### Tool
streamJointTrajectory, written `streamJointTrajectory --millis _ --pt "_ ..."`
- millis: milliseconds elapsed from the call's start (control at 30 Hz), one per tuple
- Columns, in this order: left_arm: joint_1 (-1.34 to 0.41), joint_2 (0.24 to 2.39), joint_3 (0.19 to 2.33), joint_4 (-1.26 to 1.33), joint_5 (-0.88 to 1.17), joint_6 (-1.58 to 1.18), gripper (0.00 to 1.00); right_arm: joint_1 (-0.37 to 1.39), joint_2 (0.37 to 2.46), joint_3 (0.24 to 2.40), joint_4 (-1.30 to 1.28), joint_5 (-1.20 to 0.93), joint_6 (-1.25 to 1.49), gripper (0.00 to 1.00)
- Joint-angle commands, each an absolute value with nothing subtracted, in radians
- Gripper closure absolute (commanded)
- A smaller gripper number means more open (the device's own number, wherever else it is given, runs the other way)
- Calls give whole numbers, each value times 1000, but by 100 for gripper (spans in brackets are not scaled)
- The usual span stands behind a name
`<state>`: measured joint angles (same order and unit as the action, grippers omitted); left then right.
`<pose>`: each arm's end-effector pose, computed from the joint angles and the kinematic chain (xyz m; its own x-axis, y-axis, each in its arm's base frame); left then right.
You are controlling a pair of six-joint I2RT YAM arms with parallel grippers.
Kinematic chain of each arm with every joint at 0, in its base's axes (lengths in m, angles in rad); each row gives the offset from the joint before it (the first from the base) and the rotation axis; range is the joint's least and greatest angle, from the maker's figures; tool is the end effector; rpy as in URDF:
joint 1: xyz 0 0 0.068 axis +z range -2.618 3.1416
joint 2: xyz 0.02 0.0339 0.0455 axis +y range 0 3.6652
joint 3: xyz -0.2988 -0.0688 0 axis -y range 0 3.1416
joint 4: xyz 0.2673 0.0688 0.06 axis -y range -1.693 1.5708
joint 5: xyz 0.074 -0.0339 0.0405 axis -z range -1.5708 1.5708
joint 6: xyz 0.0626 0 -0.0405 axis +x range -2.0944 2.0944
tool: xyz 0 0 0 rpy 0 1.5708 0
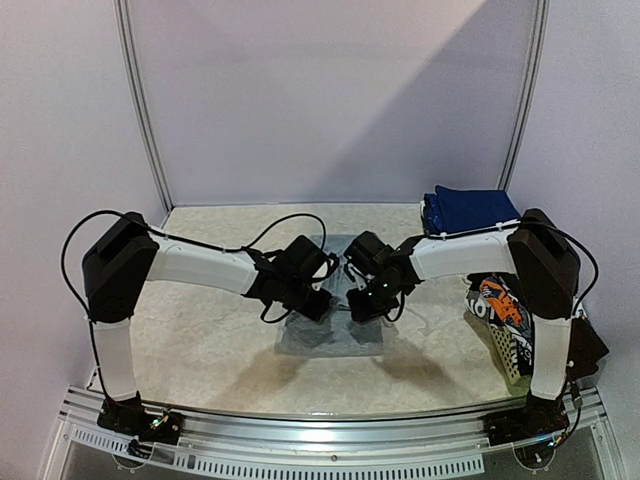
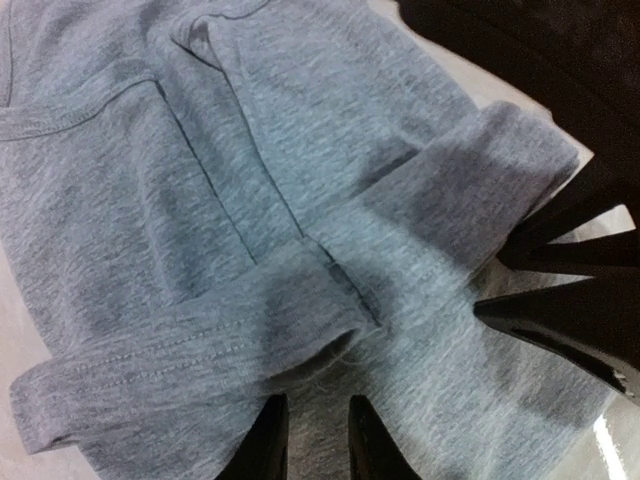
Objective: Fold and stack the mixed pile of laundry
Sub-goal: Smooth out the 2/3-rectangle-folded tank top at the center of the board.
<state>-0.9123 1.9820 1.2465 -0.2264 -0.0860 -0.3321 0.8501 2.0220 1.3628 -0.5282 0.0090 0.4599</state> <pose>0.2832 -0.3573 0.1407 -0.7216 0.4019 -0.5637 0.5529 0.8246 -0.1199 0.2970 0.3373 0.1394 -0.8809 -0.3304 -0.3389 -0.3996 0.9029 0.1586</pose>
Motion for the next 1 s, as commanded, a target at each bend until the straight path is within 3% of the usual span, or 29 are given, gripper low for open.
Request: streamJointTrajectory --millis 0,600,800,967 --pt "-900 2004 1286 -226 -93 -305 79 832 2060 1400 -537 27 439 73" --pt "-784 2106 1488 -221 -85 -230 81 719 2236 1716 -622 44 387 73" --pt "-785 2034 1505 -269 -124 -216 67 681 2301 1867 -664 38 385 72" --pt "-794 1916 1386 -324 -179 -254 54 679 2202 1769 -648 63 384 62"
